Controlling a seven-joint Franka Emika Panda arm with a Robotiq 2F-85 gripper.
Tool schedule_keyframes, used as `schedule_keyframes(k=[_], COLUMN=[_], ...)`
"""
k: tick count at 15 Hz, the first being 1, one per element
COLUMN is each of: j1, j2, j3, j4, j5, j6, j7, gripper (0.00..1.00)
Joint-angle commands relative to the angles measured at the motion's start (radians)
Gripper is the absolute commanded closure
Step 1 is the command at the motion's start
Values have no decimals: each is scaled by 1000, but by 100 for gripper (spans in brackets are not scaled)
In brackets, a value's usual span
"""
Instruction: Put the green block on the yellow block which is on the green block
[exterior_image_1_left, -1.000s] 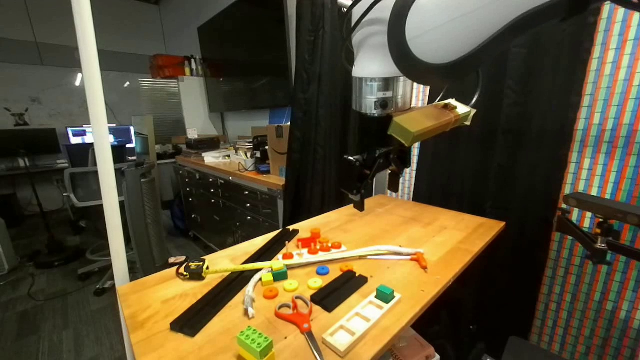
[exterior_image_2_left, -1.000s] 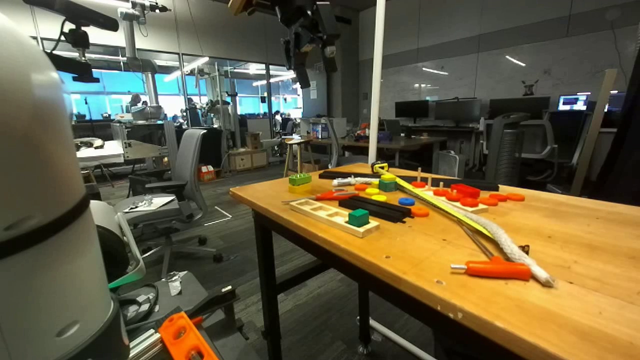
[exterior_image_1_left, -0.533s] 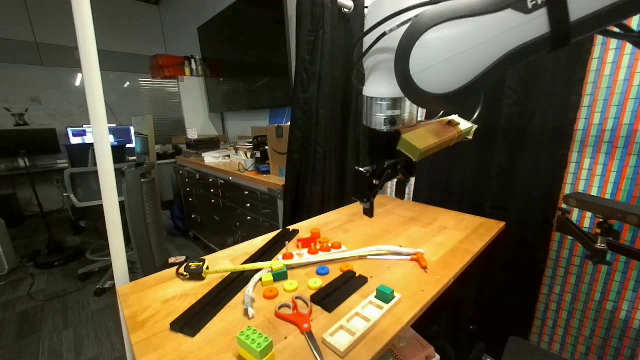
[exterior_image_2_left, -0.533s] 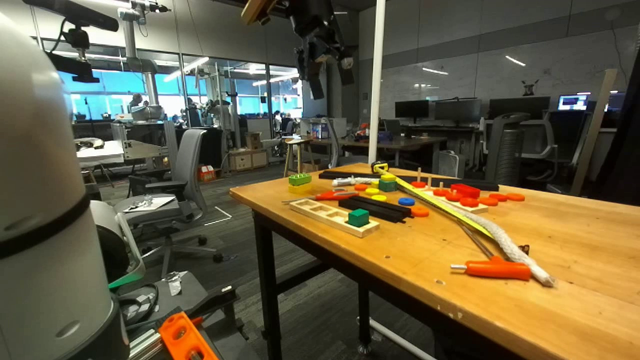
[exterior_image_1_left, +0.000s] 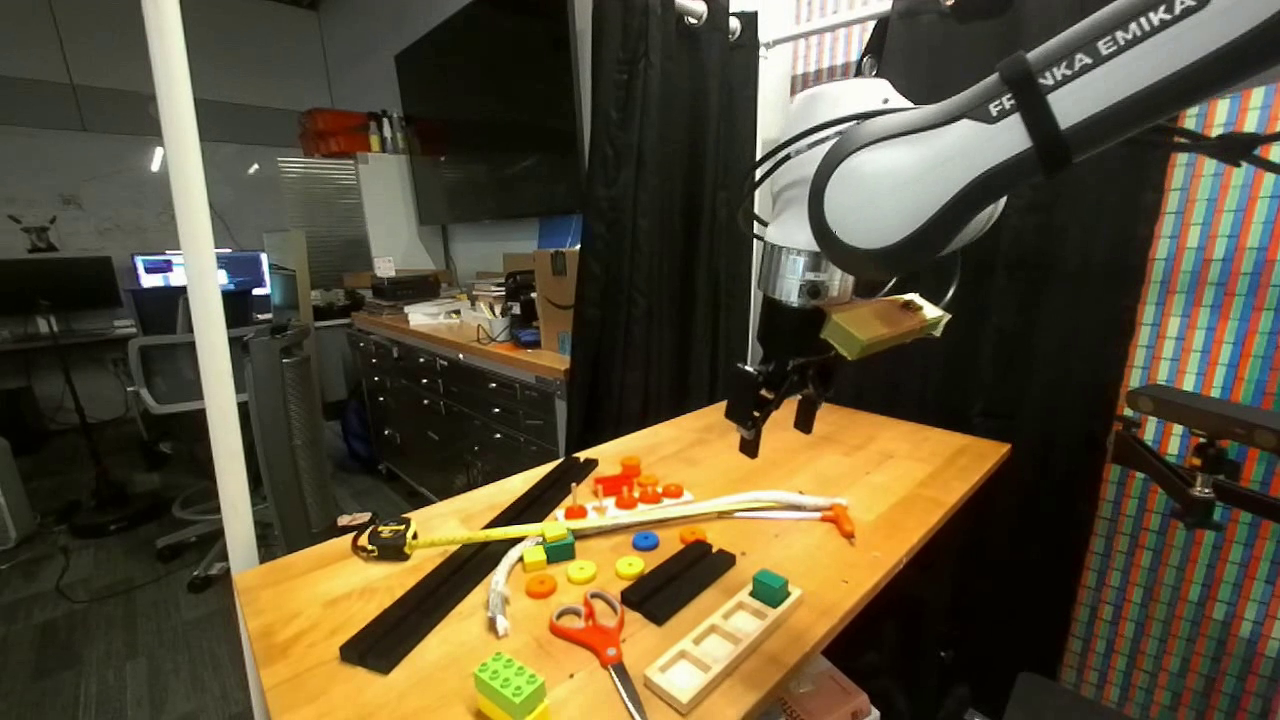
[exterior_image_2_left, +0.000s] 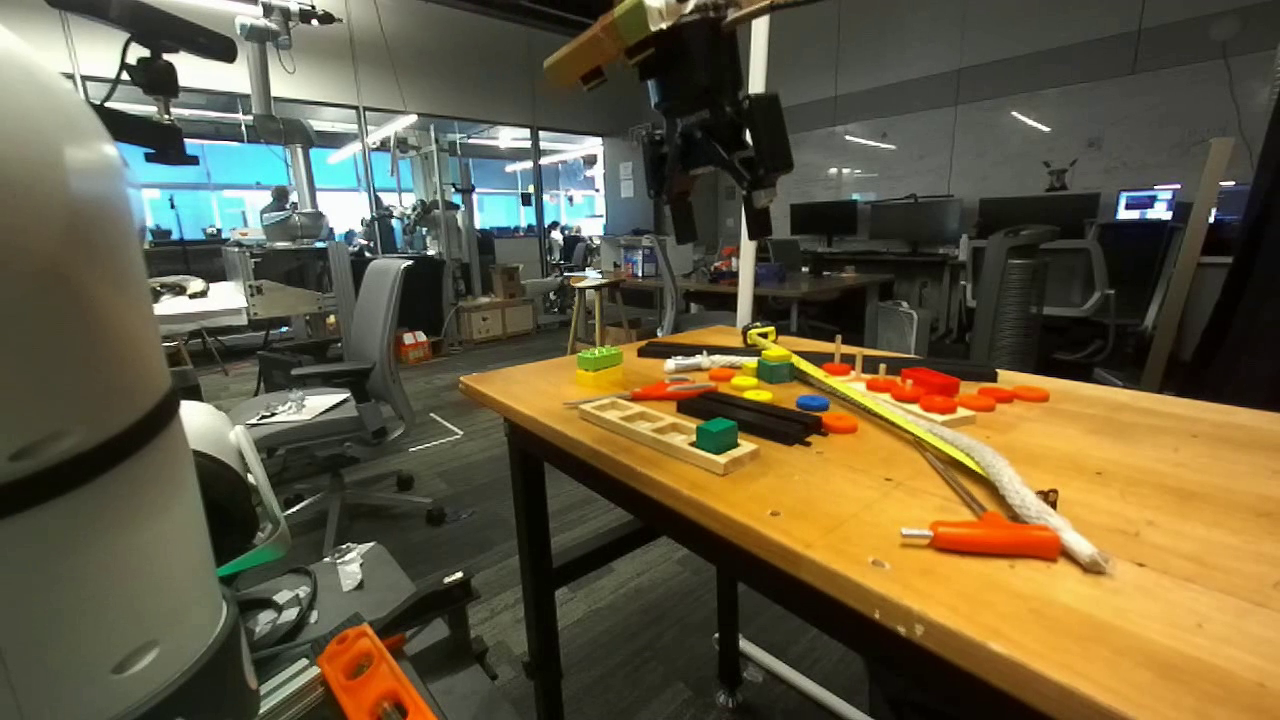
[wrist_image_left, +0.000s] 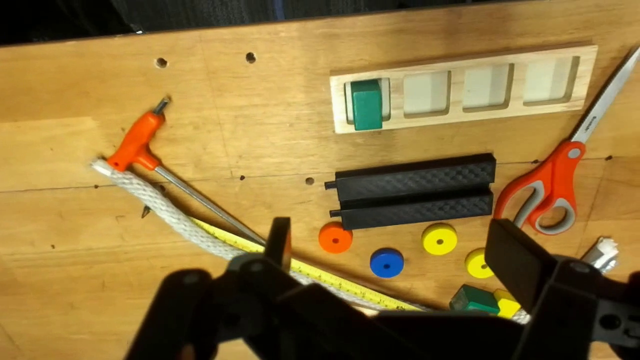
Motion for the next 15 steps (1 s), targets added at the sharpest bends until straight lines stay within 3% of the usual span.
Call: schedule_keyframes(k=[1,10,15], j1=[23,21,10], j2=[66,202,276], j3=[-59,-126,-117], j4=[17,25,20], j5=[98,303,301], j6=[21,-5,6], j7=[-92,-244,-255], gripper=[0,0,0])
